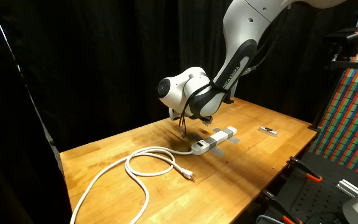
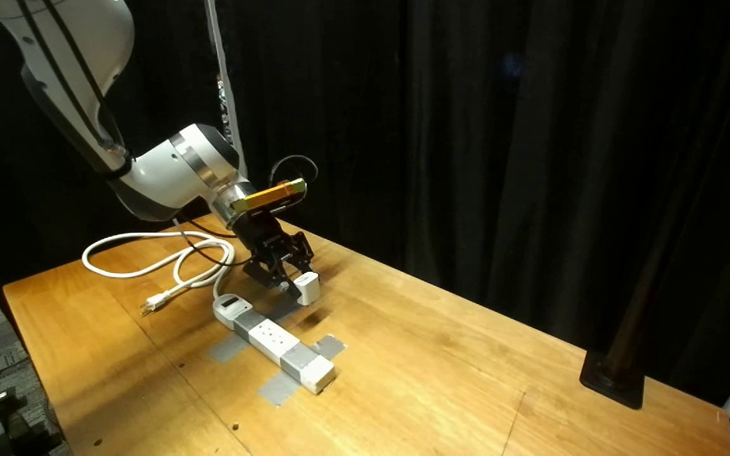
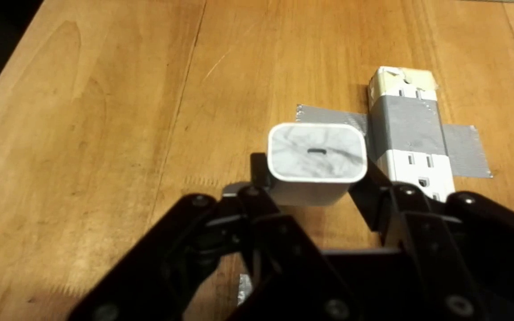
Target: Plug the charger head into the adapter
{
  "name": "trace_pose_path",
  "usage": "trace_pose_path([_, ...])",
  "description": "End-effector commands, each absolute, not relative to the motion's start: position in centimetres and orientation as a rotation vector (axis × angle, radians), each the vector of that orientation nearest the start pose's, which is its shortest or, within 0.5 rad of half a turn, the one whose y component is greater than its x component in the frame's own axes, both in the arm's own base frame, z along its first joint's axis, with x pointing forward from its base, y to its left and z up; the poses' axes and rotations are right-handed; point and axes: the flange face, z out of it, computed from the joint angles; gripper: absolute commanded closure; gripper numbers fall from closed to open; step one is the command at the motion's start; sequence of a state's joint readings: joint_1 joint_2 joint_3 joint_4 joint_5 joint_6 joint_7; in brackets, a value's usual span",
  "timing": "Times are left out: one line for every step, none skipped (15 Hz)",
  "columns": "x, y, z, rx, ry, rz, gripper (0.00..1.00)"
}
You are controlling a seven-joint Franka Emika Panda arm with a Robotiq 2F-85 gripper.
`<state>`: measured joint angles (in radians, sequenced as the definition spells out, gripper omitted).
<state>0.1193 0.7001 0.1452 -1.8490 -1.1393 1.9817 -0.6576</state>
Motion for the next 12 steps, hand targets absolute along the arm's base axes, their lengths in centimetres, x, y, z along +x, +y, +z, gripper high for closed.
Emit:
trace_pose_path([57.9,10.0,15.3,1.559,1.815,-0.805,0.77])
trace_pose_path([57.6,10.1,15.6,1.562,1.819,-0.807,0.77])
trace_pose_path([57.2,10.1,15.8,1.567,1.821,-0.809,0.77])
trace_pose_path([56.8,10.1,16.0,1.571,1.822,-0.814,0.77])
trace_pose_path([56.3,10.1,16.1,1.579,1.833,-0.817,0.77])
trace_pose_path([55.7,10.1,16.2,1.594,1.840,-0.826,0.77])
trace_pose_path([55.0,10.1,16.4,1.613,1.849,-0.830,0.77])
trace_pose_path([54.5,10.0,16.5,1.628,1.855,-0.833,0.77])
trace_pose_path([54.0,10.0,16.6,1.647,1.871,-0.834,0.77])
trace_pose_path([53.5,10.0,16.6,1.667,1.884,-0.827,0.77])
trace_pose_path([53.1,10.1,16.6,1.688,1.892,-0.815,0.77])
trace_pose_path([52.8,10.3,16.6,1.704,1.892,-0.797,0.77])
